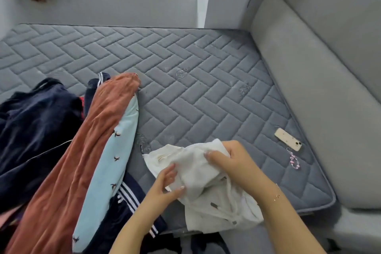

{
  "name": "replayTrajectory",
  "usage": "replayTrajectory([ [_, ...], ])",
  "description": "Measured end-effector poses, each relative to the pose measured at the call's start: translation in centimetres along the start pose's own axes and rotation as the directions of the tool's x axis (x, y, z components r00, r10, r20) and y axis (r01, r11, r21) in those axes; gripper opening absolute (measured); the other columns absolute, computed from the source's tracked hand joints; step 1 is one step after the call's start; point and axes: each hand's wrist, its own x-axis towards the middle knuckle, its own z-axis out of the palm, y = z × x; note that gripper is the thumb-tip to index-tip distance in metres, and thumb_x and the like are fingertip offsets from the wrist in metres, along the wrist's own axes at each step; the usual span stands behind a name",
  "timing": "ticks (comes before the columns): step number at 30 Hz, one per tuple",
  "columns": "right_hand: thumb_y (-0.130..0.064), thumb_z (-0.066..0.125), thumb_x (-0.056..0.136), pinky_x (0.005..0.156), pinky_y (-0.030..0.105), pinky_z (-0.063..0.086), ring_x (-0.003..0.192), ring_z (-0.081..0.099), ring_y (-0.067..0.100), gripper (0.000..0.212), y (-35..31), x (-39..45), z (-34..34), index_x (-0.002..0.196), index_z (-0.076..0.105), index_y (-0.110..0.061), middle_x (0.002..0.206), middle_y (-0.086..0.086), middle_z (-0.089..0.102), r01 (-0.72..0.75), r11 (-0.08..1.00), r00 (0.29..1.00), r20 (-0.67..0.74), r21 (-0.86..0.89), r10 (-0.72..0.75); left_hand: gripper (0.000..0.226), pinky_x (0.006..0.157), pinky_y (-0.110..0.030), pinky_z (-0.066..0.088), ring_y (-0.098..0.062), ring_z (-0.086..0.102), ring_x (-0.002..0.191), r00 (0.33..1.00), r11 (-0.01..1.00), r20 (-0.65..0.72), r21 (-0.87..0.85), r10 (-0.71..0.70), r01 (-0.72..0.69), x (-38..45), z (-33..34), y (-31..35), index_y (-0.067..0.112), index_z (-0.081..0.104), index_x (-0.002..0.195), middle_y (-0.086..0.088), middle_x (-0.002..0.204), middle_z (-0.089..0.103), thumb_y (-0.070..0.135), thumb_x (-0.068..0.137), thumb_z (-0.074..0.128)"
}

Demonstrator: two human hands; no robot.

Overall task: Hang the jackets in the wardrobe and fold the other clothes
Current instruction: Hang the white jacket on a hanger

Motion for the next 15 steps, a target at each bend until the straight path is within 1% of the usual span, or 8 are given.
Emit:
replayTrajectory([
  [3,-0.007,0.056,0.090,0.049,0.009,0.032,0.045,0.041,-0.004,0.055,-3.6,-3.2,1.2,0.041,0.049,-0.031,0.047,-0.022,0.043,0.078,0.990,0.989,0.116,0.115,-0.091,0.116,0.115,-0.039,0.031,-0.003,0.021,0.143,0.992,0.952,-0.014,0.285,0.123,-0.114,-4.2,1.5,1.9,0.051,0.010,0.149,0.022,0.155,0.016,0.048,0.061,0.086],
  [5,-0.011,0.059,0.082,0.046,0.011,0.027,0.043,0.033,0.000,0.048,-5.9,-4.7,0.9,0.042,0.038,-0.027,0.048,-0.018,0.037,0.083,0.973,0.966,0.223,0.217,-0.132,0.115,0.117,-0.046,0.025,-0.015,0.016,0.146,0.943,0.802,-0.161,0.579,0.290,-0.147,-5.9,2.3,3.5,0.043,0.014,0.149,0.009,0.160,0.010,0.055,0.057,0.082],
  [6,-0.016,0.062,0.077,0.045,0.015,0.025,0.043,0.029,0.003,0.043,-7.0,-5.1,0.5,0.044,0.036,-0.025,0.048,-0.013,0.035,0.073,0.968,0.944,0.296,0.239,-0.144,0.096,0.118,-0.048,0.021,-0.019,0.016,0.147,0.896,0.724,-0.190,0.665,0.401,-0.183,-6.8,2.2,4.5,0.044,0.025,0.142,0.004,0.161,0.012,0.053,0.063,0.078],
  [8,-0.026,0.066,0.071,0.043,0.016,0.024,0.042,0.028,0.006,0.038,-9.3,-5.3,-0.7,0.045,0.040,-0.024,0.048,-0.009,0.034,0.061,0.975,0.884,0.443,0.212,-0.152,0.051,0.117,-0.047,0.020,-0.022,0.031,0.141,0.836,0.703,-0.129,0.617,0.533,-0.353,-8.7,1.1,6.5,0.044,0.051,0.118,0.006,0.150,0.038,0.040,0.072,0.071],
  [10,-0.033,0.072,0.066,0.042,0.016,0.025,0.041,0.032,0.006,0.036,-11.1,-4.8,-2.5,0.044,0.046,-0.025,0.047,-0.009,0.038,0.042,0.990,0.843,0.527,0.134,-0.107,0.027,0.098,-0.035,0.043,-0.013,0.059,0.106,0.858,0.775,-0.081,0.477,0.507,-0.413,-10.9,-0.1,8.4,0.030,0.067,0.095,0.015,0.105,0.067,0.038,0.069,0.068],
  [11,-0.038,0.075,0.064,0.042,0.017,0.027,0.042,0.035,0.007,0.036,-11.9,-4.3,-3.5,0.045,0.048,-0.024,0.048,-0.008,0.041,0.034,0.996,0.832,0.550,0.084,-0.075,0.026,0.085,-0.034,0.048,-0.012,0.060,0.091,0.888,0.828,-0.081,0.409,0.453,-0.385,-12.2,-0.5,9.3,0.020,0.067,0.091,0.010,0.090,0.068,0.036,0.070,0.068],
  [13,-0.050,0.078,0.063,0.045,0.020,0.033,0.045,0.044,0.010,0.041,-12.9,-3.2,-5.1,0.050,0.054,-0.020,0.050,-0.006,0.049,0.093,0.991,0.815,0.579,-0.098,-0.020,0.024,0.074,-0.045,0.051,-0.017,0.058,0.083,0.887,0.888,-0.184,0.279,0.423,-0.365,-14.6,-1.5,11.0,0.004,0.062,0.090,-0.008,0.083,0.064,0.021,0.074,0.070],
  [15,-0.066,0.077,0.059,0.055,0.025,0.046,0.056,0.060,0.012,0.052,-13.2,-1.8,-6.0,0.065,0.064,-0.016,0.063,-0.004,0.064,0.201,0.917,0.828,0.560,-0.346,0.030,0.013,0.071,-0.035,0.053,-0.017,0.062,0.080,0.837,0.894,-0.315,0.169,0.448,-0.415,-17.2,-1.7,12.7,0.006,0.066,0.085,-0.005,0.080,0.066,0.007,0.073,0.073],
])
